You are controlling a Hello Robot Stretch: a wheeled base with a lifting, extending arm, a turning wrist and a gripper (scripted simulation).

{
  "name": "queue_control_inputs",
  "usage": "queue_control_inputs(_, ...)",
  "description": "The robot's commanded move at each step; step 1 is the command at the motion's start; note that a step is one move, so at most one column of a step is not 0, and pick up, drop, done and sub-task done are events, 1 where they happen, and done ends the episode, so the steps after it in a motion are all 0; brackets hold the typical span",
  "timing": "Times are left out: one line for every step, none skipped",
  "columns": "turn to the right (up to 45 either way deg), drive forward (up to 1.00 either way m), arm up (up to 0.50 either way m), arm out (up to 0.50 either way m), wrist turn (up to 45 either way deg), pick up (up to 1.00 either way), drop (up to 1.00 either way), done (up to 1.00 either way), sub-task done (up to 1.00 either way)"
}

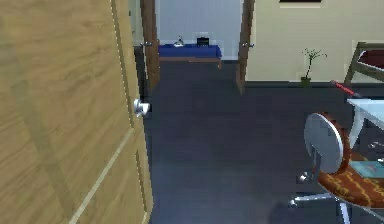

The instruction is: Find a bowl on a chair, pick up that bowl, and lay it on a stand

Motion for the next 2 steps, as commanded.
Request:
queue_control_inputs(6.0, 0.00, 0.00, 0.00, 0.0, 0.00, 0.00, 0.00, 0.00)
queue_control_inputs(0.0, 1.00, 0.00, 0.00, 0.0, 0.00, 0.00, 0.00, 0.00)
